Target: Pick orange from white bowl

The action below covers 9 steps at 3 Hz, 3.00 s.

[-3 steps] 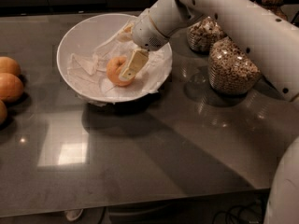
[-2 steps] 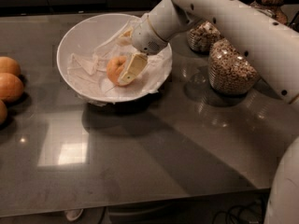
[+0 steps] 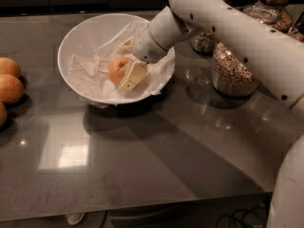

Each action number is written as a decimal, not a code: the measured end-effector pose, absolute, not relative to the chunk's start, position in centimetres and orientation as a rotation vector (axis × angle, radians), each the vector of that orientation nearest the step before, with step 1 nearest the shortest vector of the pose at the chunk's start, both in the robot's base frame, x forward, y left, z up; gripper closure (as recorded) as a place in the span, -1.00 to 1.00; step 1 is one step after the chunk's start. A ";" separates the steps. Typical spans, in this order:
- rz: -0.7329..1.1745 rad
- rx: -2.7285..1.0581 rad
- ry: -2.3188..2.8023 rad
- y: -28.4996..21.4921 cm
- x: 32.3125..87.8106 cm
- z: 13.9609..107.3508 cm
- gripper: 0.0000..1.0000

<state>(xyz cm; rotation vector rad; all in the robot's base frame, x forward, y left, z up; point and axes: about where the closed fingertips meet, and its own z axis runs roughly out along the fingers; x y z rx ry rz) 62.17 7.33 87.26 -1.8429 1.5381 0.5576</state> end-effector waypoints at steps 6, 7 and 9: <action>0.589 -1.827 1.556 7.8 62.4 85.8 0.83; 0.589 -1.827 1.555 7.8 62.4 85.8 1.00; 0.560 -1.808 1.531 7.2 61.9 87.9 1.00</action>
Offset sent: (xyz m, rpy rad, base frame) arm 0.0041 0.0025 -0.0182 0.0157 0.0358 -0.0180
